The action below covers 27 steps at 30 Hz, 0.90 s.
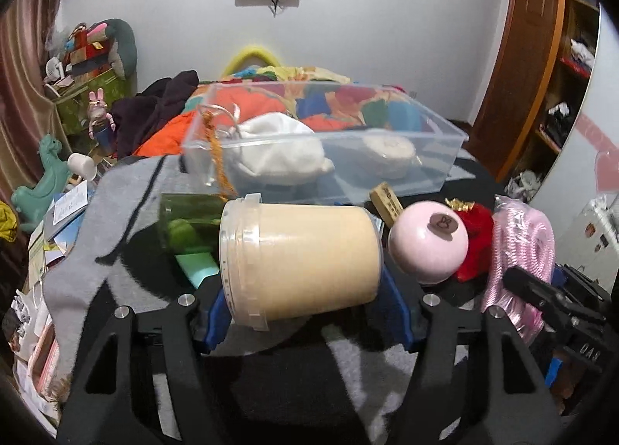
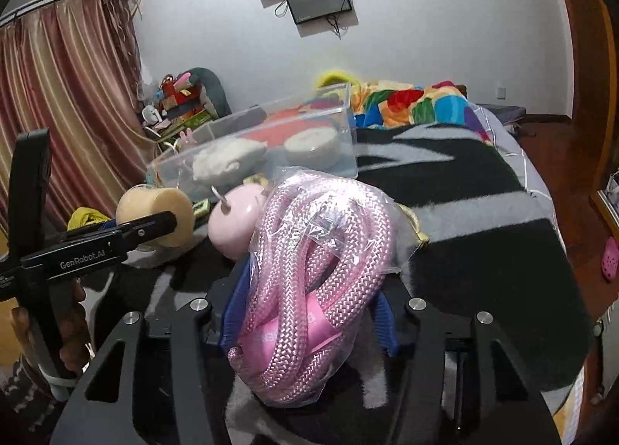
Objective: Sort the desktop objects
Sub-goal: 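Lift the cream jar with the left gripper while the right lifts the pink rope, then lower the cream jar and pink rope into the clear box and release both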
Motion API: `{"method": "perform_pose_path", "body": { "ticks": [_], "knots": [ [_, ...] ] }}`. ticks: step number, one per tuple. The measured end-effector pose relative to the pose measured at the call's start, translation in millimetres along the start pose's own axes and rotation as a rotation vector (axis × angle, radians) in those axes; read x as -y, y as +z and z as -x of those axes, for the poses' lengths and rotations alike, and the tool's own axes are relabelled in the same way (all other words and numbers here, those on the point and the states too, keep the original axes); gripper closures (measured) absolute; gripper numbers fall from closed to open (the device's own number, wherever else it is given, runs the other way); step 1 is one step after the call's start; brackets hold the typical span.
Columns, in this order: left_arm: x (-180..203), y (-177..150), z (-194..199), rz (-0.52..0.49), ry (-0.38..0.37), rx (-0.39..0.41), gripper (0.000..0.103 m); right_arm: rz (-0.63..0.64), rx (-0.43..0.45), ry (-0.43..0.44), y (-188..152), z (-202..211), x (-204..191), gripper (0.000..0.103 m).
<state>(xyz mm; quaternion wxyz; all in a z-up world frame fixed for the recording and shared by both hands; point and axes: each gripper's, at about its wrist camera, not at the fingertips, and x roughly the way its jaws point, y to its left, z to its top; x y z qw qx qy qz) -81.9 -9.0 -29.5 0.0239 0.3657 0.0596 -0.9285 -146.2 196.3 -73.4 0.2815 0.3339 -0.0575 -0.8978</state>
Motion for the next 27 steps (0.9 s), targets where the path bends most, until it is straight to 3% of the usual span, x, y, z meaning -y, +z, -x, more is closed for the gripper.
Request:
{"method": "perform_pose_path", "body": {
  "ticks": [14, 27],
  "knots": [
    [-25, 26, 42, 0.034, -0.036, 0.090, 0.038, 0.004, 0.084, 0.000, 43, 21, 8, 0.051],
    [-45, 87, 42, 0.071, -0.079, 0.159, 0.038, 0.088, 0.136, 0.025, 117, -17, -17, 0.051]
  ]
}}
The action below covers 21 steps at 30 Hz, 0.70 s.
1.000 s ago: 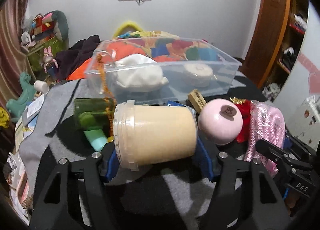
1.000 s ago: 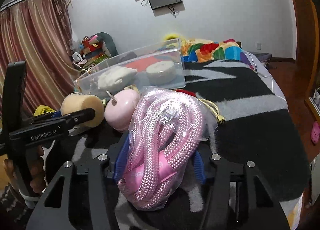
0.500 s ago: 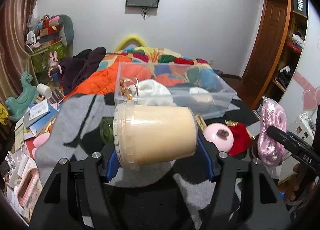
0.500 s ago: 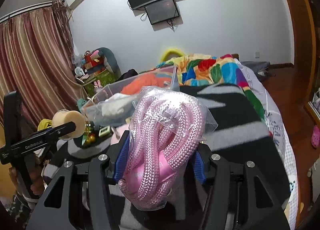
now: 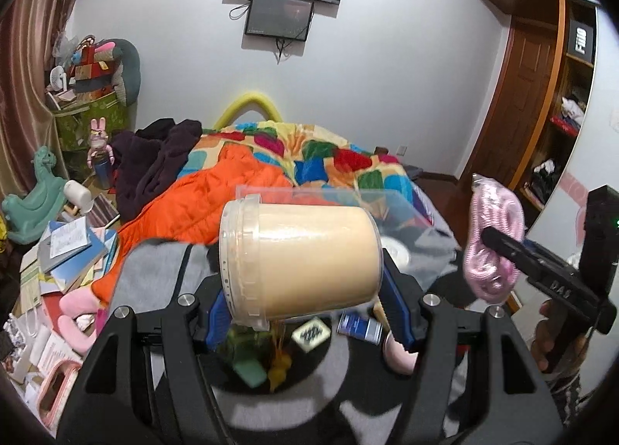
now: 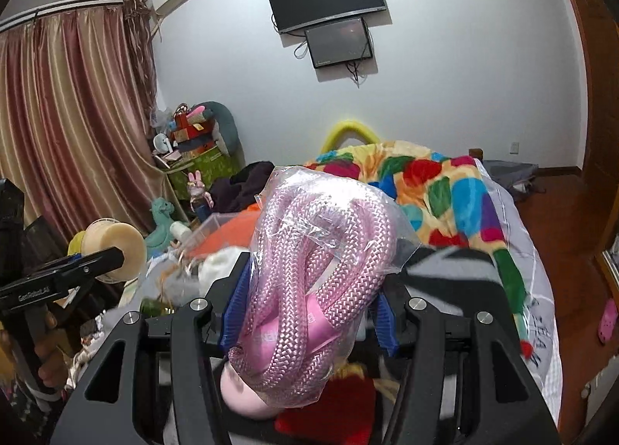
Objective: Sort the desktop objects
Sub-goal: 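Lower the cream jar and pink rope into the clear box and release both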
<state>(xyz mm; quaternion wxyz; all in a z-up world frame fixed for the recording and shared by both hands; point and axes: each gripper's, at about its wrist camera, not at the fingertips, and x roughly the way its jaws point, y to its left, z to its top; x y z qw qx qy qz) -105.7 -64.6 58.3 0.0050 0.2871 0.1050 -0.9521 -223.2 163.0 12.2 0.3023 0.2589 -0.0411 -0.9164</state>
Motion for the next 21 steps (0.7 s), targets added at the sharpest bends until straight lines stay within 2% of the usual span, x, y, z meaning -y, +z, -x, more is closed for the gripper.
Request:
{"method": "perform_pose_path", "body": {
  "ticks": [7, 10, 16, 21],
  "knots": [
    [-12, 24, -46, 0.073, -0.060, -0.063, 0.038, 0.037, -0.027, 0.003, 17, -38, -10, 0.051],
    [-14, 27, -70, 0.085, -0.064, -0.094, 0.038, 0.055, -0.040, -0.010, 18, -53, -13, 0.051],
    [-6, 21, -103, 0.054, -0.072, -0.139, 0.038, 0.086, -0.080, -0.029, 18, -85, -19, 0.051],
    [0, 7, -117, -0.003, -0.029, -0.147, 0.038, 0.129, -0.111, -0.037, 14, -103, -26, 0.053]
  ]
}}
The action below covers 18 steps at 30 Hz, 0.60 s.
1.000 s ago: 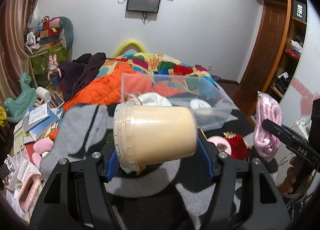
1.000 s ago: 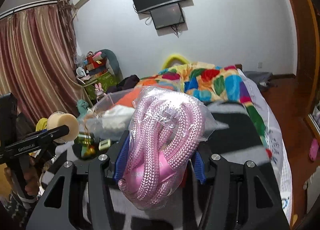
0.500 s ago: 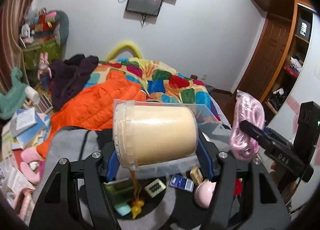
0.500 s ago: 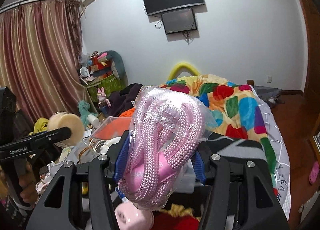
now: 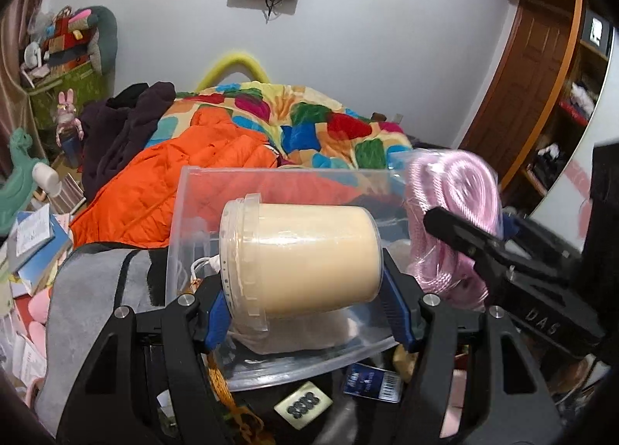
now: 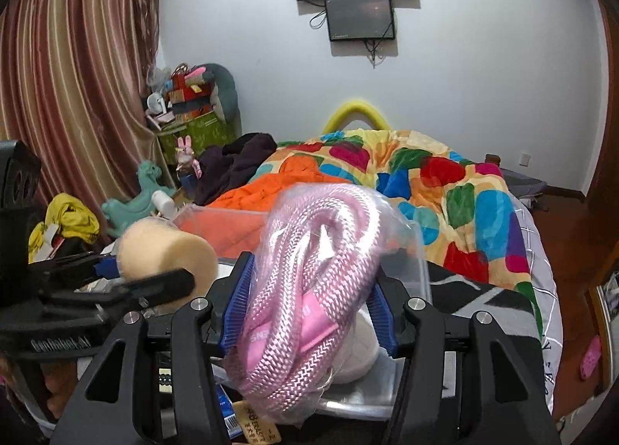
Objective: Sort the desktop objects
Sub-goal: 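Lower the cream jar and pink rope into the clear box and release both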
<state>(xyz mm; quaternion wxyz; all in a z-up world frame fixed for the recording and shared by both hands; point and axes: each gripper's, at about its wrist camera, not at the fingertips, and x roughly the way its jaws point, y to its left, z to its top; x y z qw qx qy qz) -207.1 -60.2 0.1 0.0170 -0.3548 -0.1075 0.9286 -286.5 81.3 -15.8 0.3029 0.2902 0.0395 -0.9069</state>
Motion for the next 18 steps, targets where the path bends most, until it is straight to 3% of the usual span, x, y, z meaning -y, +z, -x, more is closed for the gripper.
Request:
{"method": "perform_pose_path", "body": {
  "ticks": [8, 12, 18],
  "knots": [
    [-4, -12, -9, -0.035, 0.036, 0.003, 0.038, 0.037, -0.055, 0.011, -1, -23, -6, 0.056],
    [3, -16, -12, -0.084, 0.068, 0.005, 0.038, 0.061, -0.106, 0.038, -7, -34, -11, 0.067],
    [0, -16, -9, -0.070, 0.034, 0.011, 0.037, 0.062, -0.134, 0.042, -13, -34, -8, 0.067]
  ]
}}
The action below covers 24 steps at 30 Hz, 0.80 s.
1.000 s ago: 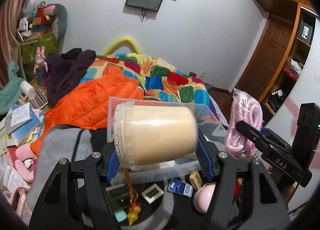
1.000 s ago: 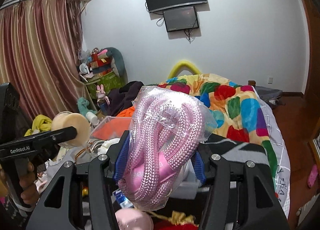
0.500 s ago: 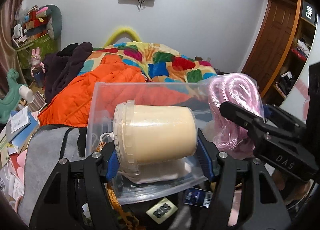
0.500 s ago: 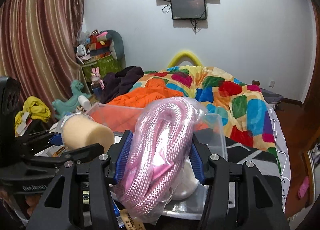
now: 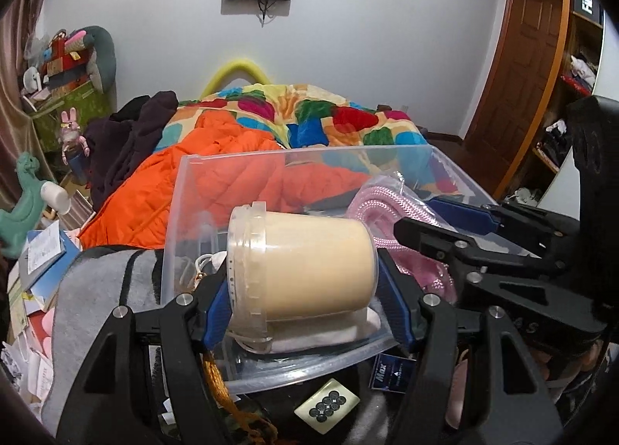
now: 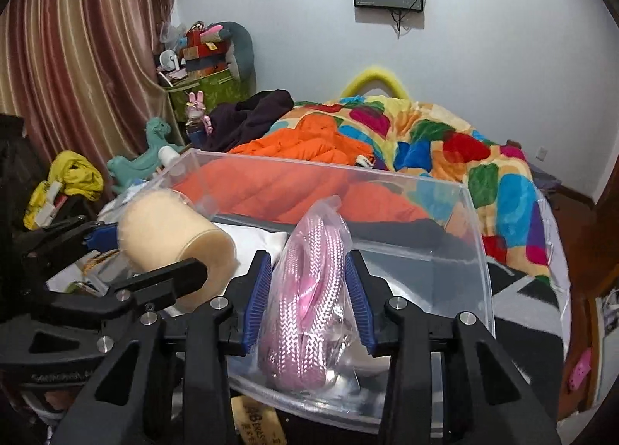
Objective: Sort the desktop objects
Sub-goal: 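Lower the cream jar and pink rope into the clear box and release both, then grasp the green bottle with the left gripper while the right grasps the pink round case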
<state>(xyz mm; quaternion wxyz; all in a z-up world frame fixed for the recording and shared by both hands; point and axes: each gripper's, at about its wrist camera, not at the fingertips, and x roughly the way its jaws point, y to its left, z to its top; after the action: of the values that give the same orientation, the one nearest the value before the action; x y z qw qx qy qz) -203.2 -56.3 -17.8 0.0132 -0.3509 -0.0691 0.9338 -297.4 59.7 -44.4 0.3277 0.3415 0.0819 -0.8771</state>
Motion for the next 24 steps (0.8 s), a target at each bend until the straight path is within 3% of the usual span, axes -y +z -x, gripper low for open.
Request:
{"method": "perform_pose_path", "body": {
  "ticks": [4, 12, 15, 18, 24],
  "knots": [
    [-5, 0, 5, 0.028, -0.030, 0.006, 0.037, 0.000, 0.034, 0.006, 3, 18, -1, 0.066],
    [-5, 10, 47, 0.051, -0.059, 0.088, 0.037, 0.024, 0.100, -0.016, -5, 57, -7, 0.050],
    [-5, 11, 66, 0.040, -0.051, 0.106, 0.036, 0.028, 0.122, -0.044, -11, 70, -9, 0.035],
    [-6, 8, 84, 0.029, -0.036, 0.123, 0.035, 0.028, 0.156, -0.057, -18, 83, -14, 0.028],
    [-9, -12, 102, -0.001, 0.015, 0.099, 0.035, 0.036, 0.182, -0.060, -35, 103, -23, 0.024]
  ]
}}
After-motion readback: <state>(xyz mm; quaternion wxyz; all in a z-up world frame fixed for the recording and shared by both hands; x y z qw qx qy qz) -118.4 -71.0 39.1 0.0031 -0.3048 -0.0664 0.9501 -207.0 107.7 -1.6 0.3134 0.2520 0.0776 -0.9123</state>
